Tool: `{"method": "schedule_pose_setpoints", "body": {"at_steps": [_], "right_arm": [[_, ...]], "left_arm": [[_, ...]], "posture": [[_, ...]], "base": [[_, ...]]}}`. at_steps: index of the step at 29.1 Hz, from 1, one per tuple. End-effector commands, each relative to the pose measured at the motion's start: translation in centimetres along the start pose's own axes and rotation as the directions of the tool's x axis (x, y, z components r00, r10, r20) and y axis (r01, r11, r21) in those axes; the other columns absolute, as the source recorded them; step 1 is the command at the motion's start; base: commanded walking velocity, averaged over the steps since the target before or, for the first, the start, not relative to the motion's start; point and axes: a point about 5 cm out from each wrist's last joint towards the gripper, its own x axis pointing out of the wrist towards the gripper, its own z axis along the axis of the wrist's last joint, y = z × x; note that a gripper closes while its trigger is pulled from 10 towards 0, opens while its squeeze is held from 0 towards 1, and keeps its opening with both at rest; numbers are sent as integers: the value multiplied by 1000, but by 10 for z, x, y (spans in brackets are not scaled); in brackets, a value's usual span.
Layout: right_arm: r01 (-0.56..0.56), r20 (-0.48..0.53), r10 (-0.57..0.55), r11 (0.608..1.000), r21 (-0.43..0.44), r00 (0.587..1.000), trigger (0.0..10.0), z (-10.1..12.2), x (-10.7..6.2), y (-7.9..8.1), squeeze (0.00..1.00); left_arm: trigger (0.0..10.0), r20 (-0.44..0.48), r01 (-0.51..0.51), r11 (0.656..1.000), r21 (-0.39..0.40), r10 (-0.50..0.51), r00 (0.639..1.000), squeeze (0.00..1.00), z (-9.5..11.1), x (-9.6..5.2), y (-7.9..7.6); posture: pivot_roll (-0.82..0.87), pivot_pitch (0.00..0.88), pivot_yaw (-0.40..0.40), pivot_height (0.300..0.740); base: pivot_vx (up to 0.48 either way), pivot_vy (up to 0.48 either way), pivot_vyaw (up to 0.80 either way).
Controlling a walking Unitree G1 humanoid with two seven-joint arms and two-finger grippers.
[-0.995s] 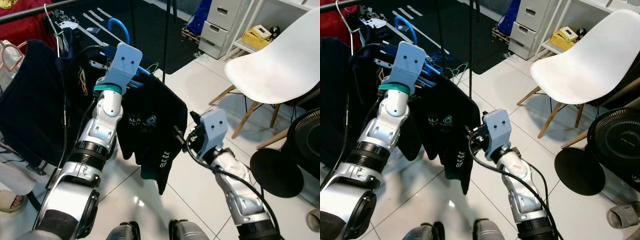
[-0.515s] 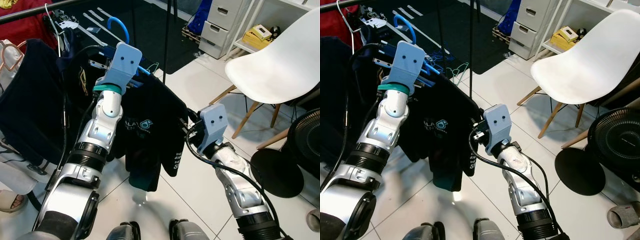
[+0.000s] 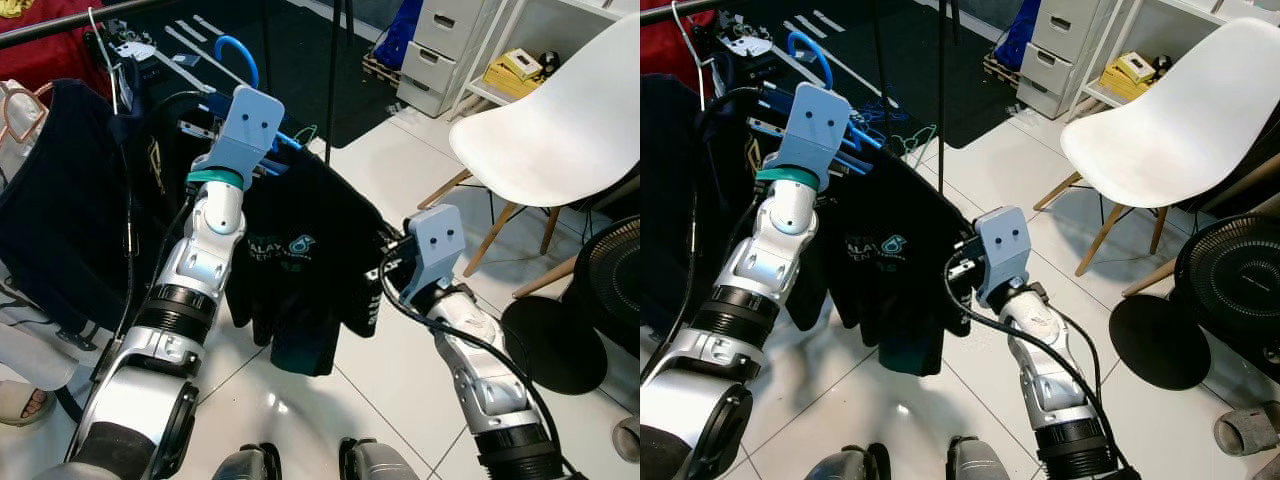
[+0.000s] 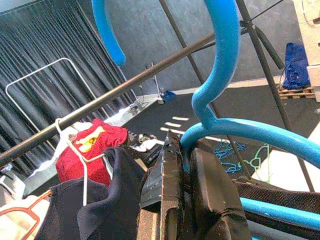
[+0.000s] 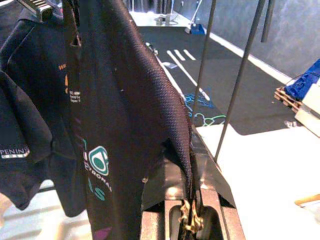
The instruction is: Hang hanger
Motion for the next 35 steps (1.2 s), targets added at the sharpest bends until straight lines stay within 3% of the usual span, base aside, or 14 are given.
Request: {"method": "schedule_pose_setpoints", "body": {"at_steps": [1, 3, 6, 9, 11, 13, 15, 17, 20, 21, 24, 28, 31, 35], "right_arm": [[7, 61, -8, 1000, 14, 998, 0, 13, -4, -4, 0], [7, 61, -8, 1000, 14, 998, 0, 13, -4, -4, 0], [-167, 169, 152, 983, 77, 974, 0, 43, -15, 8, 0], [-167, 169, 152, 983, 77, 974, 0, 43, -15, 8, 0], [-338, 156, 318, 933, 121, 935, 0, 49, -41, 24, 0], [-338, 156, 318, 933, 121, 935, 0, 49, -41, 24, 0], [-369, 132, 352, 920, 133, 927, 0, 47, -50, 28, 0], [-349, 17, 351, 921, 173, 936, 0, 21, -71, 29, 0], [-327, -36, 341, 922, 205, 939, 0, 8, -83, 30, 0], [-302, -89, 330, 923, 238, 940, 0, -5, -95, 31, 0], [-284, -130, 324, 924, 256, 937, 0, -13, -103, 31, 0], [-299, -269, 374, 913, 279, 888, 0, -35, -122, 35, 0], [-395, -431, 464, 886, 244, 774, 0, -52, -140, 40, 0], [-435, -484, 488, 871, 227, 726, 0, -57, -146, 41, 0]], "left_arm": [[10000, -27, 8, 998, 56, -7, 1000, 0, -11, -2, 0], [10000, -27, 8, 998, 56, -7, 1000, 0, -11, -2, 0], [10000, -72, 27, 992, 126, -18, 997, 0, -26, -2, 0], [10000, -72, 27, 992, 126, -18, 997, 0, -26, -2, 0], [10000, -84, 19, 990, 142, -7, 996, 0, -28, 2, 2], [10000, -84, 19, 990, 142, -7, 996, 0, -28, 2, 2], [10000, -84, 13, 990, 142, -1, 996, 0, -27, 4, 4], [10000, -83, 1, 990, 140, 11, 996, 0, -25, 7, 6], [10000, -82, -3, 990, 140, 14, 997, 0, -25, 8, 7], [10000, -82, -5, 990, 140, 17, 997, 0, -25, 9, 8], [10000, -81, -7, 990, 141, 18, 997, 0, -25, 9, 8], [10000, -78, -19, 990, 141, 31, 996, 0, -23, 14, 10], [10000, -75, -30, 990, 138, 41, 996, 0, -22, 16, 12], [10000, -75, -32, 990, 138, 43, 996, 0, -22, 16, 12]], "posture": [[-161, 66, 49, 740], [-161, 66, 49, 740], [-169, 69, 52, 740], [-169, 69, 52, 740], [-178, 73, 46, 740], [-178, 73, 46, 740], [-178, 73, 46, 740], [-181, 76, 42, 740], [-183, 79, 44, 740], [-188, 80, 47, 740], [-189, 79, 48, 740], [-190, 77, 47, 740], [-190, 74, 45, 740], [-189, 73, 44, 740]], "base": [[0, 0, 0], [0, 0, 0], [0, 0, 0], [0, 0, 0], [0, 0, 0], [0, 0, 0], [0, 0, 0], [0, 0, 0], [0, 0, 0], [0, 0, 0], [0, 0, 0], [0, 0, 0], [0, 0, 0], [0, 0, 0]]}}
